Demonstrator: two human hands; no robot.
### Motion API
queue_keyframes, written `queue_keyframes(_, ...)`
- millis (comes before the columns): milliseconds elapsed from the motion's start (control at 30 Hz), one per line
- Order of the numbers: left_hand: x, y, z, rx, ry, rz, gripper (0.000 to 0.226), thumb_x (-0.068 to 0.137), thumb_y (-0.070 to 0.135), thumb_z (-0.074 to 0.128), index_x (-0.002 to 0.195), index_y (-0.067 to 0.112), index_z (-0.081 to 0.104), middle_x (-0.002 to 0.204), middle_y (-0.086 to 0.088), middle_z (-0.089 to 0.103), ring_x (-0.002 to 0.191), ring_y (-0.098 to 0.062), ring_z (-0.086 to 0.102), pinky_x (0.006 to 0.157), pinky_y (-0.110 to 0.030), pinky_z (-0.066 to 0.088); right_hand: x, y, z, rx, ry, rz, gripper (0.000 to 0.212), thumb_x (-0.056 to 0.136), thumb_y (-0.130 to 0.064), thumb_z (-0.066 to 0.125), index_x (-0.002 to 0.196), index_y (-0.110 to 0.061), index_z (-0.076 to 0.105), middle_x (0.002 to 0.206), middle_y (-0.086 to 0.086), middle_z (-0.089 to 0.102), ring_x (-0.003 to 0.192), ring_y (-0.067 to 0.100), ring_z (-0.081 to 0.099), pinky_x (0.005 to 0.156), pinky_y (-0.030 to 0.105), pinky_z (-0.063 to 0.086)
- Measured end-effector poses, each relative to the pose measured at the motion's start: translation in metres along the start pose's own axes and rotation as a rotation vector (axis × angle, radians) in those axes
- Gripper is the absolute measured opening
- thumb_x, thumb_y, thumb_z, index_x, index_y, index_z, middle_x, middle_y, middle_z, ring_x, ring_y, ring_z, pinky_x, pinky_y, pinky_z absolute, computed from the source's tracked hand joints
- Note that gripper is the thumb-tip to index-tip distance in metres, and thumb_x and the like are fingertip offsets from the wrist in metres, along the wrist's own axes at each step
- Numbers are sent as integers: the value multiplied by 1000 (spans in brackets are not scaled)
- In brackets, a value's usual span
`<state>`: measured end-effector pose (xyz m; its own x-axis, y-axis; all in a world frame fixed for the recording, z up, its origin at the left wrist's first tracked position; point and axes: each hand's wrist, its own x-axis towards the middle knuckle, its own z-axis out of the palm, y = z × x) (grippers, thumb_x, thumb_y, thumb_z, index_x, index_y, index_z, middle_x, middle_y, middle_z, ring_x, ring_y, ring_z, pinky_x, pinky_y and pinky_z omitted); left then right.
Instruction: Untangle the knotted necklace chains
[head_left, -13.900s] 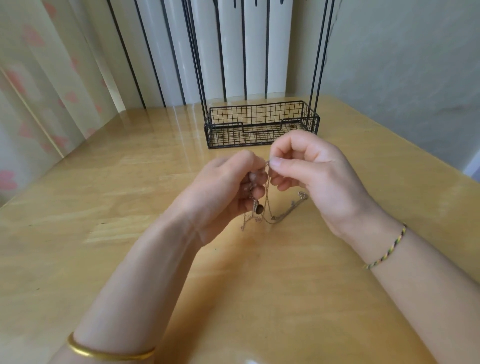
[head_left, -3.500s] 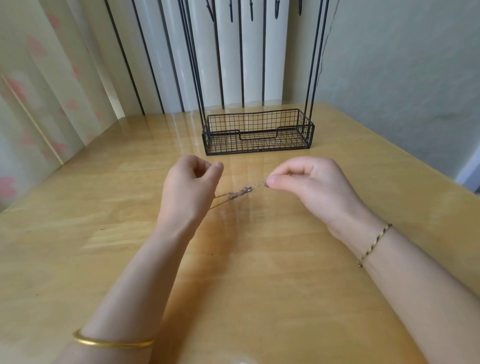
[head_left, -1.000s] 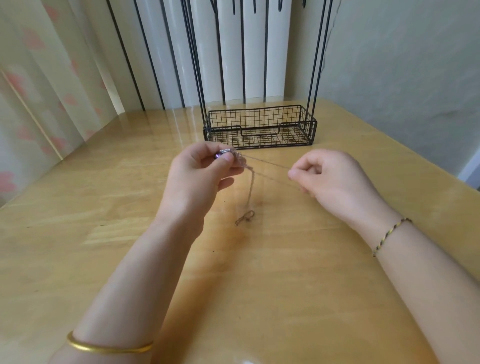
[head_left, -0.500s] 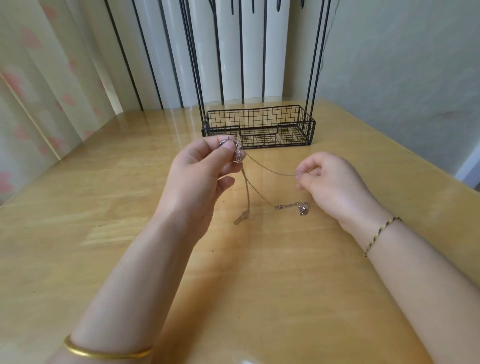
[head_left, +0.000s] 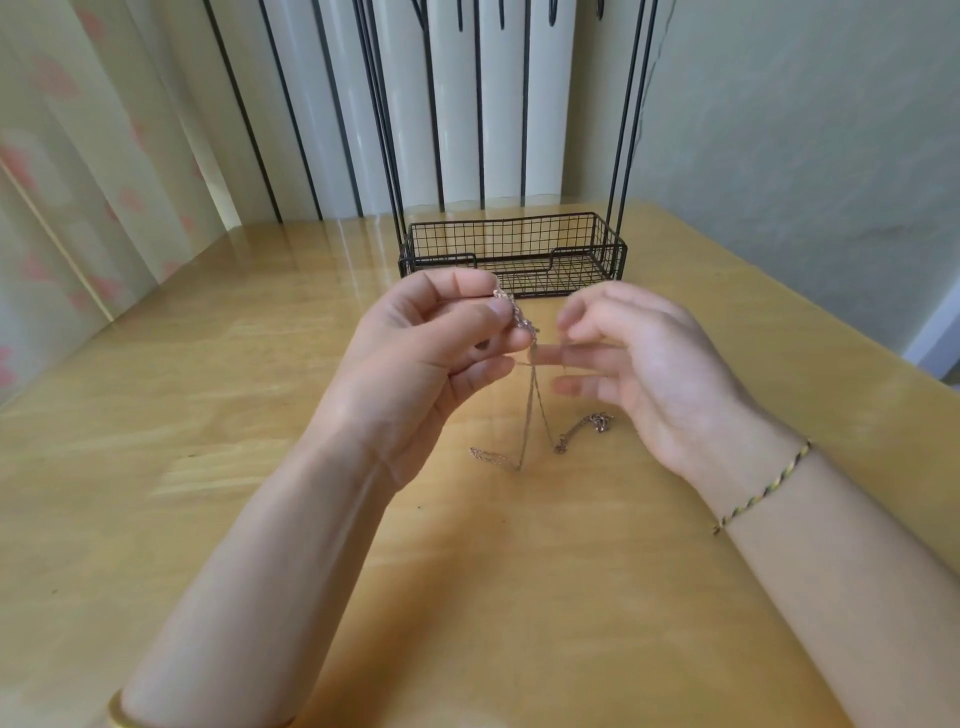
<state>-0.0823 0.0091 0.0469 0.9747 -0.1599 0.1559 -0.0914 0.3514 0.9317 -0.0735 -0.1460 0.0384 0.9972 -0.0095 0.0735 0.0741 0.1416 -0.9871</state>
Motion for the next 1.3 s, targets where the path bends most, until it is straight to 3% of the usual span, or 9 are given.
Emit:
queue_keyframes(100, -1, -1, 0, 113, 52, 22, 21, 82, 3, 66, 98, 14, 59, 70, 1, 69, 66, -12, 68, 58, -20, 51, -7, -3, 5, -181, -95, -146, 10, 77, -28, 67, 70, -20, 70, 74, -7, 68, 76, 2, 62, 67, 20, 44)
queue_keyframes(267, 0, -2, -1, 281, 116, 84, 23, 82, 2, 69, 99, 14, 60, 67, 3, 68, 63, -9, 65, 61, -22, 49, -8, 1, 8, -369, -86, -313, 4, 80, -10, 72, 77, -11, 69, 76, 1, 71, 74, 11, 63, 73, 21, 51)
queue_keyframes(500, 1, -2, 0, 435, 159, 112, 26, 85, -4, 56, 99, 17, 61, 72, -2, 59, 63, -11, 58, 69, -28, 55, -5, -8, 0, -391, 12, -337, 10, 79, -8, 67, 70, -9, 66, 70, -5, 63, 67, 2, 53, 61, 9, 42)
queue_keyframes(667, 3, -4, 2, 218, 134, -41, 23, 89, -3, 45, 100, 10, 60, 70, -5, 52, 63, -15, 59, 76, -32, 58, -4, -5, 1, -538, 17, -232, 15, 86, -17, 60, 71, -15, 64, 77, -3, 62, 66, 2, 50, 58, 9, 38)
queue_keyframes(800, 5, -3, -4, 101, 131, -79, 25, 90, -2, 42, 101, 12, 60, 68, 0, 45, 48, -9, 40, 53, -24, 49, 1, -8, -4, -201, -23, -79, 22, 90, -14, 48, 69, -20, 53, 71, -3, 65, 71, 11, 55, 64, 24, 38)
queue_keyframes(933, 6, -6, -12, 495, 172, 19, 27, 85, -4, 54, 95, 19, 64, 65, 7, 47, 48, -4, 37, 45, -18, 35, 3, -9, -9, 95, -66, -28, 19, 95, -12, 48, 77, -15, 50, 51, -6, 46, 53, 14, 51, 58, 28, 47)
queue_keyframes(1033, 9, -11, -18, 861, 313, 187, 25, 81, -1, 55, 90, 21, 65, 64, 10, 46, 47, -2, 39, 45, -16, 32, 2, -8, -12, -168, 10, -145, 12, 91, -12, 56, 80, -16, 57, 48, -13, 39, 42, 4, 34, 42, 17, 34)
queue_keyframes(1133, 14, -10, -29, 968, 460, 276, 16, 87, 7, 55, 90, 20, 64, 70, 8, 49, 57, -8, 44, 50, -24, 34, 3, -10, -19, -525, 42, -299, 27, 78, 2, 66, 89, -23, 64, 58, -9, 39, 46, 2, 35, 46, 13, 32)
queue_keyframes(1300, 19, -4, -40, 381, 506, -72, 13, 96, 24, 55, 89, 16, 62, 66, 4, 52, 41, -6, 43, 42, -20, 44, 8, -2, -19, -827, 299, -375, 15, 84, -11, 65, 89, -25, 64, 55, -8, 45, 53, 7, 43, 58, 28, 41)
